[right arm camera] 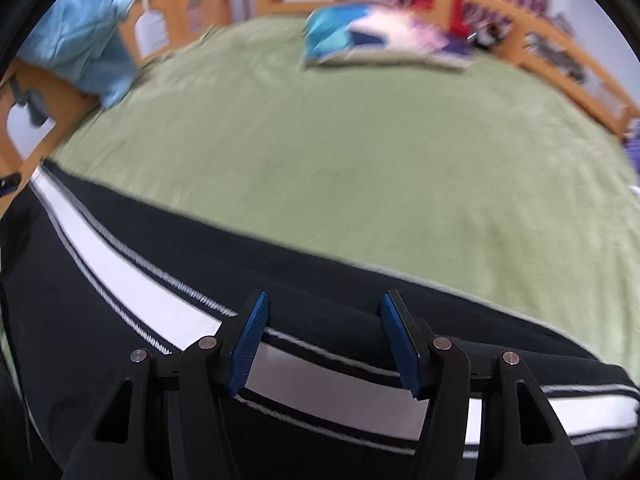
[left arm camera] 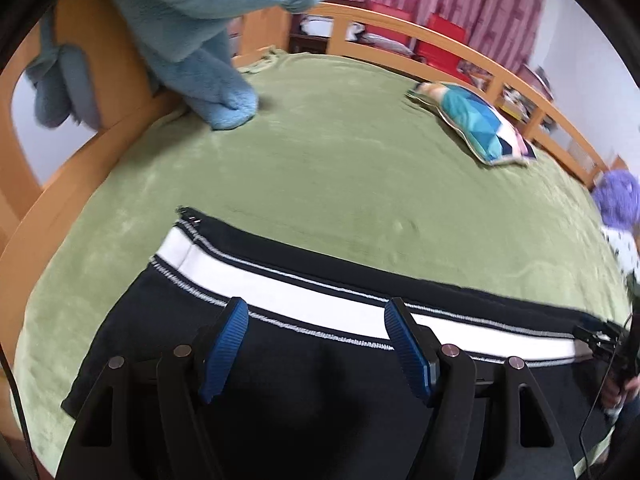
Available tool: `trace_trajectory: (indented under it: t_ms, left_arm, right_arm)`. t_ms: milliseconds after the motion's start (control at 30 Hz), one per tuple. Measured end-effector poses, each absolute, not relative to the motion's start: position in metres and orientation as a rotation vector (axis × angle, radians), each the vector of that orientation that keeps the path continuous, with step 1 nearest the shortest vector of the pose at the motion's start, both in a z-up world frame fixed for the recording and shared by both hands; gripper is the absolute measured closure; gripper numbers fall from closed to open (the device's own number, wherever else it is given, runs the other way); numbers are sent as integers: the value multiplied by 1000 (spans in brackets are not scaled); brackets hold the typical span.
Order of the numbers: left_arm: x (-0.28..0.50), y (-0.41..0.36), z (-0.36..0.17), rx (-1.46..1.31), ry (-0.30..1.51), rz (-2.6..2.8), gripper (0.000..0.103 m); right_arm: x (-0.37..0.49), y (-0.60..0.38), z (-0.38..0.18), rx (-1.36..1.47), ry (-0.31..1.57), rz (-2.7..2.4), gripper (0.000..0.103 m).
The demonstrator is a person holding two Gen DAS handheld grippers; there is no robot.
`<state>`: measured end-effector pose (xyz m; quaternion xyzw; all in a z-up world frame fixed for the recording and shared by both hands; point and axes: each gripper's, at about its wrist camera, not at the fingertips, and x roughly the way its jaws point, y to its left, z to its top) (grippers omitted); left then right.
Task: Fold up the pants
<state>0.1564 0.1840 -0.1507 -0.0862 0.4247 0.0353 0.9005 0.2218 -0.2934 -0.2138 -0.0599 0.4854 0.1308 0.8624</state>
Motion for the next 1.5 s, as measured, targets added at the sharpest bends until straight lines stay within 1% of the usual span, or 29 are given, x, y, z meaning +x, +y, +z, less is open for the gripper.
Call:
trace_trajectory:
  t_ms: [67,100,133,167,200,300,400,500,567,633,667,767,800,833,867,1067,1133,1267,1333,1500]
  left_arm:
    - [156,181,-156,-161,886,73,34]
    - [157,182,-161,-165,900,66,34]
    - [158,183,-164,-175,910,58,34]
    - [158,184,-166,-187,917,52,34]
    - [157,187,-168,-198,921,55,34]
    - [154,195,-167,-219,910,70,34]
    - [150,202,-162,-255,882,75,34]
    - [149,205,-160,-263,870,80,34]
    - [150,205,-162,-255,873,93,34]
    - [151,206,-163,-248,877,101,34]
    - [151,206,-163,-244,876,109,34]
    - [147,211,-160,-211,850,155,34]
    - [144,214,-159,-204,840,169,34]
    - [142,218,-158,-200,833,185,34]
    - [138,223,-156,-198,826,205,34]
    - [88,279,-140,-294,766,289,34]
    - [68,293,-140,-317,766,304,34]
    - [38,317,-163,-406,842,298,33]
    - [31,328,-178,-494,870,289,33]
    - [38,341,-207,-634,900,216,33]
  right_arm:
    - [222,-285,-224,-165,1040,297,45]
    - [219,-281,-225,-195,1030,295,50]
    - [216,-277,-224,-220,1016,300,77]
    - [215,-274,-223,-226,1014,326,95]
    - [214,-272,-222,-242,1008,322,98]
    - [208,-269,-212,-259,939,290,100]
    - [210,-282,-192,-137,891,290,100]
    - [218,-284,-184,-94,868,277,99]
    - [228,-280,-198,-81,905,240,99]
    - [238,-275,-225,-90,988,206,96]
    - [238,-273,-232,-102,998,194,95]
    - [232,-273,-219,-121,969,188,77]
    - [229,-276,-212,-104,955,180,65]
    - [225,-280,-206,-72,929,178,55]
    - [221,-284,-203,-49,913,179,53]
    - [191,-294,-180,-16,870,145,52]
    - [186,-291,-174,-13,853,131,50]
    - [160,-277,-163,18,831,121,50]
    - [146,-264,-159,11,829,118,50]
    - [105,-228,-152,-29,814,131,50]
